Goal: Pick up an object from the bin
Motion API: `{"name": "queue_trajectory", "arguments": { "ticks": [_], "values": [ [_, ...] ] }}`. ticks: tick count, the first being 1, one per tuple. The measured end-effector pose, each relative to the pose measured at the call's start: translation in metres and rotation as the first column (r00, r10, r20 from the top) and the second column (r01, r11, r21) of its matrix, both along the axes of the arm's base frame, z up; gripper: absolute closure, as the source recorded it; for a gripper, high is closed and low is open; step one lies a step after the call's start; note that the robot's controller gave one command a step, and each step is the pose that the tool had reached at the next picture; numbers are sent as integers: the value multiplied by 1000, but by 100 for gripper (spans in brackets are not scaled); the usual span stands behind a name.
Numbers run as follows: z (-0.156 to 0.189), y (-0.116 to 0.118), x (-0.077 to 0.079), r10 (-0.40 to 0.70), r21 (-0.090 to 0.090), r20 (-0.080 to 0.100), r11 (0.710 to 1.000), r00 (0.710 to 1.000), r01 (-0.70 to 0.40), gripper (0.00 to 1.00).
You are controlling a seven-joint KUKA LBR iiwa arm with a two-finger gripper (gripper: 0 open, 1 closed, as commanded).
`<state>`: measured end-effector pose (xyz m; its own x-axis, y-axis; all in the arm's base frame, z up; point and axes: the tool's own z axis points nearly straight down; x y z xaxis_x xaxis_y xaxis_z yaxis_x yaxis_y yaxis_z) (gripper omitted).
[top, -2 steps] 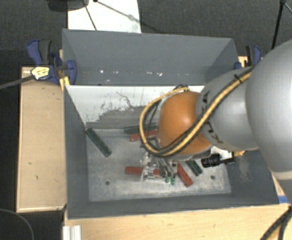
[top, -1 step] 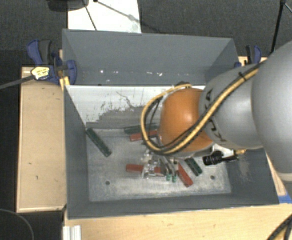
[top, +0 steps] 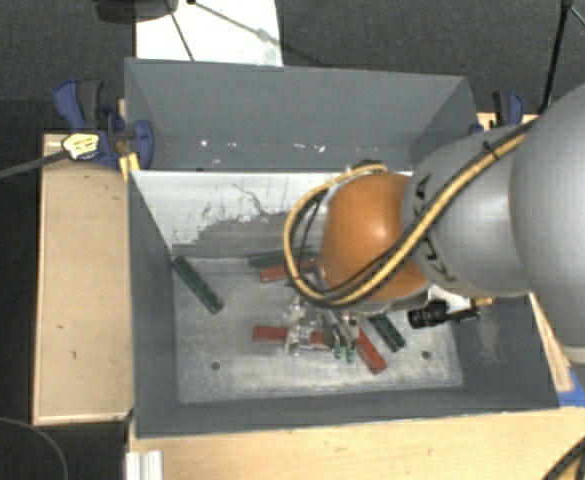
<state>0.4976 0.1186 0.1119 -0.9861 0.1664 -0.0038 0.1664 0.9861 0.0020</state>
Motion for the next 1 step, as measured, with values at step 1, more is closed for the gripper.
{"name": "queue_trajectory", "arguments": {
  "ticks": [1],
  "values": [
    [9,0,-2,-1,-2,-8,1000,1000,1,100]
  ]
}}
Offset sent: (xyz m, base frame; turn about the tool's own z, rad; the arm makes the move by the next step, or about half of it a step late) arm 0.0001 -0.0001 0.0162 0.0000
